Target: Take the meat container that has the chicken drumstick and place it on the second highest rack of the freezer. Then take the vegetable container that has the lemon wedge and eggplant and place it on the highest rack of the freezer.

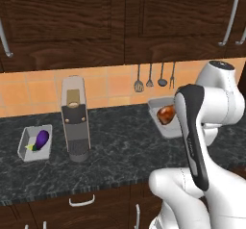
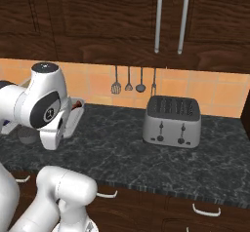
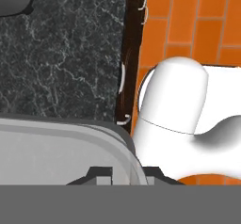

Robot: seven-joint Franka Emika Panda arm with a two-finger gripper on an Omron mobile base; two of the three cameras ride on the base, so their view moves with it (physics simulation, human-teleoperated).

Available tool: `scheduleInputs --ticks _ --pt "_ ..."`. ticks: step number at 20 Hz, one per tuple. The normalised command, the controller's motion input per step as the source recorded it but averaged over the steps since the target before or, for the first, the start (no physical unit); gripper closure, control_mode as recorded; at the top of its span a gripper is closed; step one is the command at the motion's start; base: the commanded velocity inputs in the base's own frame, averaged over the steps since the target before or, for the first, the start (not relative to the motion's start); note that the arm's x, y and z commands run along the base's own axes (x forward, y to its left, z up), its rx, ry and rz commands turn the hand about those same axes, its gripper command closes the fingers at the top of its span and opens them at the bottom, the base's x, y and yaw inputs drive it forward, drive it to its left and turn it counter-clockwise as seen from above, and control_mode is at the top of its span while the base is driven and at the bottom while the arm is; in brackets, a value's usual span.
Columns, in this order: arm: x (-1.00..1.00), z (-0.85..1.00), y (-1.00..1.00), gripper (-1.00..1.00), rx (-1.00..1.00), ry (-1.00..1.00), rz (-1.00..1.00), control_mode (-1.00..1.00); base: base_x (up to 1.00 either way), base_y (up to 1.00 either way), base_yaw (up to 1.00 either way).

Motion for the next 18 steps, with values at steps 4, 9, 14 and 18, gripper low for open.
scheduleInputs --ticks 4,9,14,18 --pt "-0.05 0.05 0.06 1.00 0.00 0.00 0.01 -1.00 0.00 0.00 0.00" --pt "-0.09 0.03 0.00 1.00 0.00 0.00 0.00 -1.00 0.00 0.00 0.00" --pt "-0.06 0.00 0.00 1.00 0.00 0.00 0.00 1.00 -0.64 0.00 0.00" --pt "0.00 0.00 0.00 1.00 0.00 0.00 0.00 1.00 -0.93 0.02 -0.30"
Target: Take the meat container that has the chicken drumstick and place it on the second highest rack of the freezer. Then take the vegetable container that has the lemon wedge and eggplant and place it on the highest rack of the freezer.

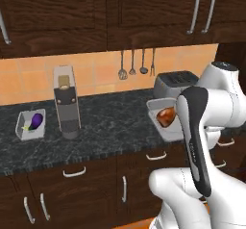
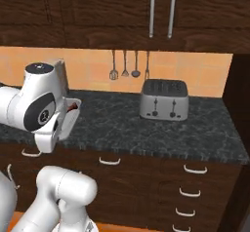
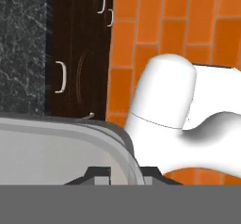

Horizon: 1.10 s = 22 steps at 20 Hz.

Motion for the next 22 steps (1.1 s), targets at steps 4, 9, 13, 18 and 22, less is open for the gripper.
scheduleInputs --ticks 4,9,13,18,22 --pt "0.00 0.00 0.00 1.00 0.00 0.00 0.00 1.00 -0.49 0.07 -0.85" --pt "0.00 0.00 0.00 1.00 0.00 0.00 0.00 1.00 -0.29 0.01 -0.98" --pt "0.00 0.00 0.00 1.00 0.00 0.00 0.00 1.00 -0.20 0.00 -1.00" --pt "0.00 0.00 0.00 1.00 0.00 0.00 0.00 1.00 -0.26 0.00 -0.97" --pt "0.00 0.00 0.00 1.00 0.00 0.00 0.00 1.00 -0.25 -0.03 -0.91"
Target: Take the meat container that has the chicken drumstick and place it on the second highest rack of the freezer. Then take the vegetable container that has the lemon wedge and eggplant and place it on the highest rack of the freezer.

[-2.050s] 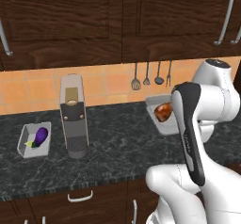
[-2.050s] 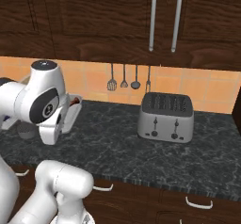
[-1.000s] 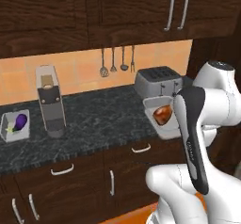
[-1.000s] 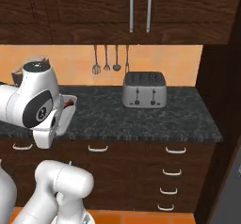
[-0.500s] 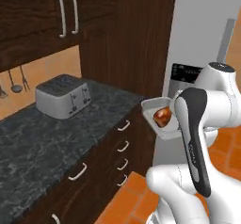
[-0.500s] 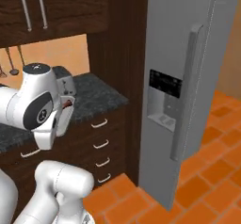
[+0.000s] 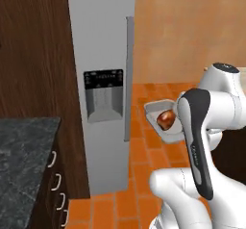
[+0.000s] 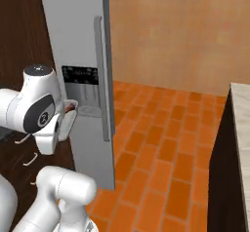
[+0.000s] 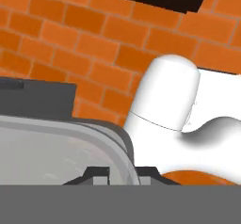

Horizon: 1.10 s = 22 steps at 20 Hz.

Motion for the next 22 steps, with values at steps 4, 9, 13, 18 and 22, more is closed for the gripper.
scheduleInputs --ticks 4,9,13,18,22 --pt "0.00 0.00 0.00 1.00 0.00 0.00 0.00 1.00 -0.13 -0.41 -0.73" --pt "0.00 0.00 0.00 1.00 0.00 0.00 0.00 1.00 0.07 -0.73 -0.01" --pt "0.00 0.00 0.00 1.00 0.00 0.00 0.00 1.00 0.36 -0.49 0.01" --pt "0.00 0.00 0.00 1.00 0.00 0.00 0.00 1.00 0.71 -0.33 -0.01" --pt "0.00 0.00 0.00 1.00 0.00 0.00 0.00 1.00 0.90 -0.34 -0.04"
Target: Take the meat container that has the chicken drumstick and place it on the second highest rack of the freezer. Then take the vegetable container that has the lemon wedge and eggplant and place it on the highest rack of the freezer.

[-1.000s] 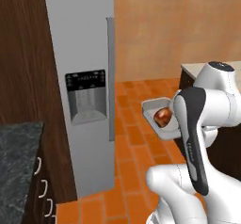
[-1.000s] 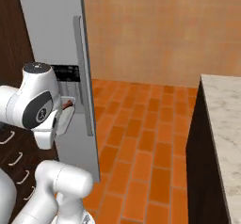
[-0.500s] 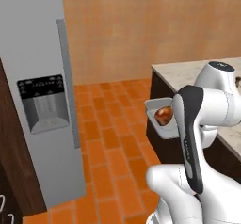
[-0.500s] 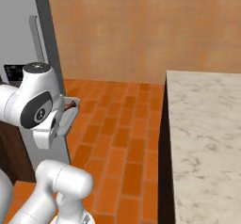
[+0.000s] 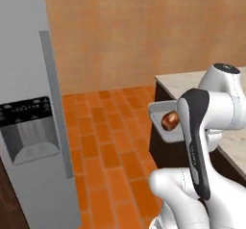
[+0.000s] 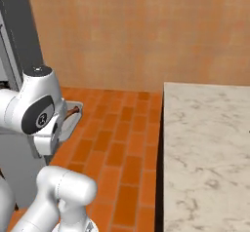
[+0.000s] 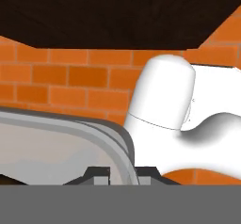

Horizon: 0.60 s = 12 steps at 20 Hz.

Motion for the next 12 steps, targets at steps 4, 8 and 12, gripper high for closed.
scheduleInputs --ticks 4,8,12 --pt "0.00 0.00 0.00 1.00 0.00 0.00 0.00 1.00 0.99 -0.29 -0.04" --pt "0.00 0.00 0.00 1.00 0.00 0.00 0.00 1.00 1.00 -0.25 -0.04" --pt "0.00 0.00 0.00 1.00 0.00 0.00 0.00 1.00 1.00 -0.15 -0.02"
